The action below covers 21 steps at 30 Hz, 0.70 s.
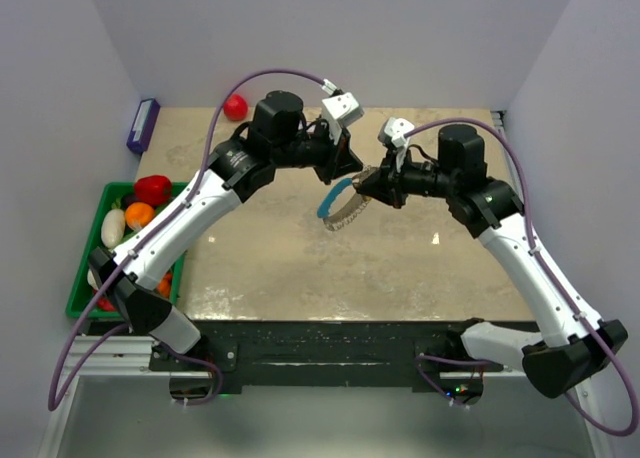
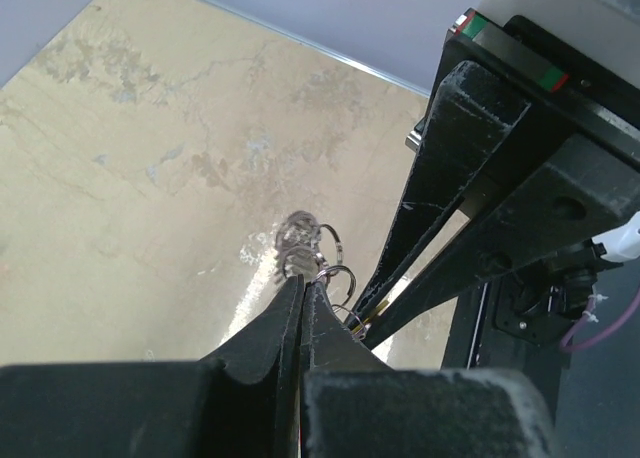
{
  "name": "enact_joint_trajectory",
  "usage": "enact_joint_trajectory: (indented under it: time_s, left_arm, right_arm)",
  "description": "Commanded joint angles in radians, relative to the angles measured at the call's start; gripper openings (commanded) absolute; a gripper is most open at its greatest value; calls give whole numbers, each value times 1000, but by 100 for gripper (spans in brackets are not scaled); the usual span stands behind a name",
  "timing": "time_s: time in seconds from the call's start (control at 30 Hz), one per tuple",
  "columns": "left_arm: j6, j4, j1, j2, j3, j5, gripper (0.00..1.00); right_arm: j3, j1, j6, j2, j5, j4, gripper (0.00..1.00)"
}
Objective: Remove the keys from the keyring
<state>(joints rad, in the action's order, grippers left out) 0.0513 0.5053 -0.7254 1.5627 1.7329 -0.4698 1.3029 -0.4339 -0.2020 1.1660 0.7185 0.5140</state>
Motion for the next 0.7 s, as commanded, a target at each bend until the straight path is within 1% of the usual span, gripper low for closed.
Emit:
enact_joint_trajectory:
  time_s: [0.0,0.27,0.4,0.47,0.6,0.67]
  left_arm:
    - [10,-134,20,-4,71,51,0]
    - [4,-131,21,-7,70,69,0]
    - [-2,-131,21,-13,63,89,0]
    - [-4,-131,21,-15,63,91,0]
    - [-10,-131,21,-19,63,94,0]
    - [-16,-129,21,-24,59,100,0]
  right_arm:
    - [16,-37,16,8,2,29,0]
    - [79,-39,59,-6,7,37,0]
    - [121,-37,84,-12,96,73,0]
    - [122,-26,96,-12,110,69,0]
    - [122,-25,61,-6,99,106,0]
    - [119,-23,43,-23,61,110,0]
